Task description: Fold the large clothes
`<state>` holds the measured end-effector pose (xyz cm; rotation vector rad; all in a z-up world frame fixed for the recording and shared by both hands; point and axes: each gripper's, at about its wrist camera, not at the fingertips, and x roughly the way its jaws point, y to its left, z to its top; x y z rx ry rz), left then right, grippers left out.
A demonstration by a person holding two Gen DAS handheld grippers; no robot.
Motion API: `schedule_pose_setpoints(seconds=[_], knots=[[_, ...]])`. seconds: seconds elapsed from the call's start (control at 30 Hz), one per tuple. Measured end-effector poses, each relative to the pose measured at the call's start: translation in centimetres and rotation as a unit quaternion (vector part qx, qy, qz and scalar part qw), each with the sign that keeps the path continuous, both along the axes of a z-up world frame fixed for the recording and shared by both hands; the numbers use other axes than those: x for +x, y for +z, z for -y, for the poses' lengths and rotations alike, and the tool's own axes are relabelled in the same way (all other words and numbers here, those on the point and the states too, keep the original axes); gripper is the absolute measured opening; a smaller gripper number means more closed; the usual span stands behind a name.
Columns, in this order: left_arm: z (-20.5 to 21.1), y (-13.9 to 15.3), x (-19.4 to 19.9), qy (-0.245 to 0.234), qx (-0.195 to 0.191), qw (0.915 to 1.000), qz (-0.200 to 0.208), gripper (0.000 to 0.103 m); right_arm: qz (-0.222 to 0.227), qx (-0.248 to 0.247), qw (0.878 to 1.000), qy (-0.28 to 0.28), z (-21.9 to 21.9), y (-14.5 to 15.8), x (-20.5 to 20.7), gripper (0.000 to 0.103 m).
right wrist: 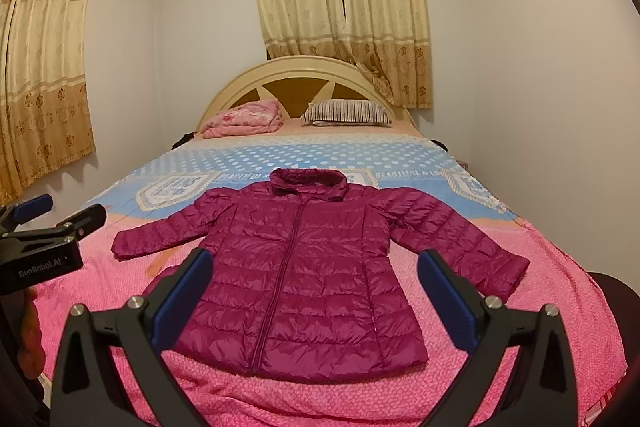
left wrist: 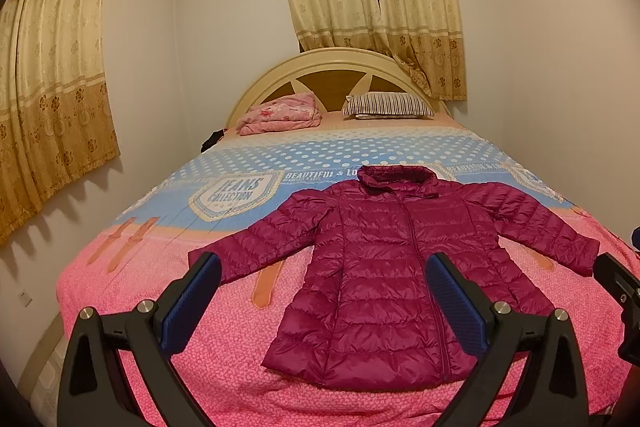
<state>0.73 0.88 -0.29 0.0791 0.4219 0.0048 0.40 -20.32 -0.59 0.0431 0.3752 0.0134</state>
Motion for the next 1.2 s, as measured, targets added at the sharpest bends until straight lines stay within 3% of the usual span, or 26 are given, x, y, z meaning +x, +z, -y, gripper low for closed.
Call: schedule_pose_setpoints(seconds=[1.2], knots=[[-0.34, 0.0, 0.15, 0.005, -0.004, 1.0, 0.001, 0.102, -0.009, 0.0, 1.0, 0.003, -0.36, -0.55, 0.22, 0.103]])
